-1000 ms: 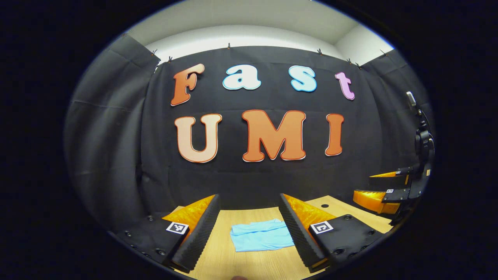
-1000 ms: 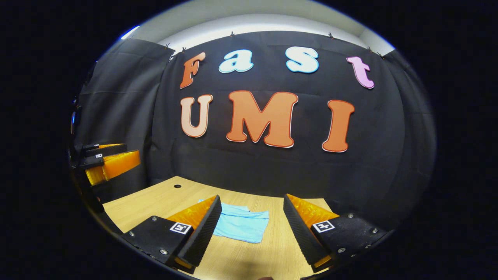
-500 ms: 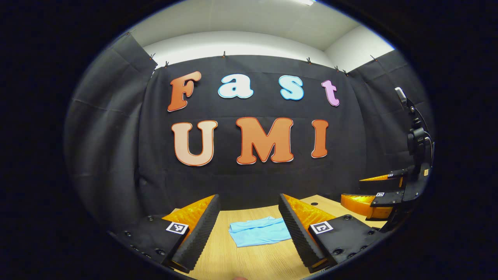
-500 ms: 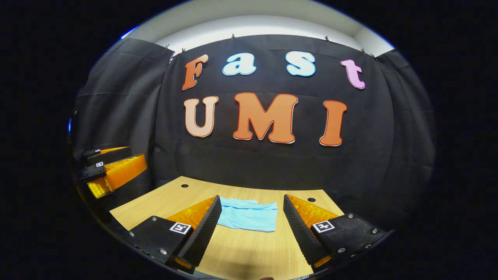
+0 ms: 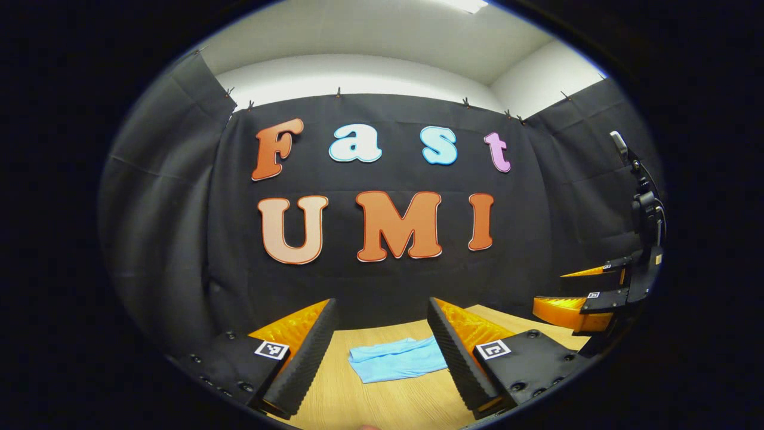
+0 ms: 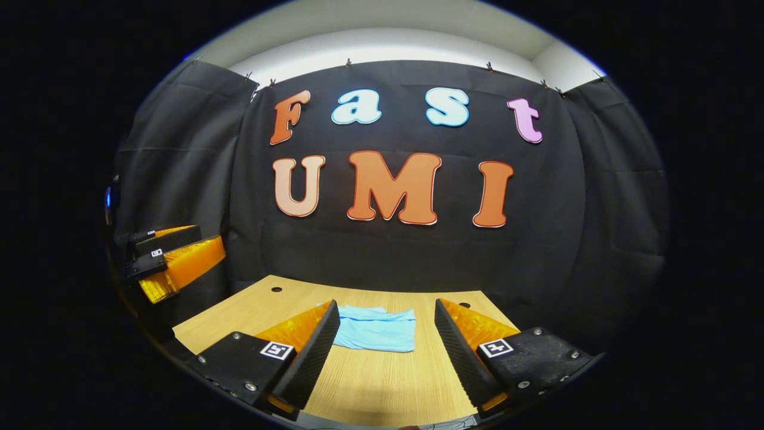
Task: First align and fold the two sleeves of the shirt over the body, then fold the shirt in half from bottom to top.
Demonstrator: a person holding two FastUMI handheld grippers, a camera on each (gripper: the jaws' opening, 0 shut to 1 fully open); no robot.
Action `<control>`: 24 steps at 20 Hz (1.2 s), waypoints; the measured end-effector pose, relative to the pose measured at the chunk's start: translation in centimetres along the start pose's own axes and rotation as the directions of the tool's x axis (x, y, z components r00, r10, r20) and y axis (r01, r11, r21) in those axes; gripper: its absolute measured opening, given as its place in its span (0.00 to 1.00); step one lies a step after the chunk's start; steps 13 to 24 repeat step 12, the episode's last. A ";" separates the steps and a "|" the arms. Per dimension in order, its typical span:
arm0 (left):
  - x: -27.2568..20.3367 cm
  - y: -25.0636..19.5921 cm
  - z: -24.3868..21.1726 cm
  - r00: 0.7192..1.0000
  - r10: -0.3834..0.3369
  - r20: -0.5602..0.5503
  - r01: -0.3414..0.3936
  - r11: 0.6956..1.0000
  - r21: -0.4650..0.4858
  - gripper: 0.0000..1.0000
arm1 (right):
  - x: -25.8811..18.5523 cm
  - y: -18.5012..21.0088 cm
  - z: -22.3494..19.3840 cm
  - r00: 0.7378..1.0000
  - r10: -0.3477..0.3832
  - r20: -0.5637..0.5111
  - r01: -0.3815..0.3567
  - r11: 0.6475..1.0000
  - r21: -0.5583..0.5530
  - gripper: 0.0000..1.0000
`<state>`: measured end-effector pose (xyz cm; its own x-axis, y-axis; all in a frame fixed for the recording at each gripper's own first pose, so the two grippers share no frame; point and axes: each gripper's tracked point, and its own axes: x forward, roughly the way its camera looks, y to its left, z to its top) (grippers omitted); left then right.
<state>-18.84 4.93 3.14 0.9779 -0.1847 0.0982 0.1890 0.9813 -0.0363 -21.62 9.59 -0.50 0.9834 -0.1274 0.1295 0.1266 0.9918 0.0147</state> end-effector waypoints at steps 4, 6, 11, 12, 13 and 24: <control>0.4 -0.6 -0.1 1.000 0.003 -0.001 -0.003 1.000 -0.005 0.98 | 0.1 -0.8 -0.3 1.000 -0.002 -0.005 0.002 1.000 -0.014 0.97; 0.4 -0.8 0.1 1.000 0.012 0.001 -0.012 1.000 -0.002 0.98 | 0.4 -1.2 -0.4 1.000 0.005 -0.004 -0.005 1.000 -0.011 0.97; 1.3 -1.3 0.3 0.997 0.075 0.013 -0.076 0.997 0.022 0.98 | 1.8 -2.7 0.3 0.997 0.069 0.018 -0.068 0.997 -0.030 0.97; 1.5 -1.1 0.3 0.994 0.106 0.009 -0.106 0.994 0.031 0.98 | 2.1 -3.0 0.3 0.996 0.087 0.014 -0.087 0.996 -0.036 0.97; 1.5 -1.1 0.3 0.994 0.106 0.009 -0.106 0.994 0.031 0.98 | 2.1 -3.0 0.3 0.996 0.087 0.014 -0.087 0.996 -0.036 0.97; 1.5 -1.1 0.3 0.994 0.106 0.009 -0.106 0.994 0.031 0.98 | 2.1 -3.0 0.3 0.996 0.087 0.014 -0.087 0.996 -0.036 0.97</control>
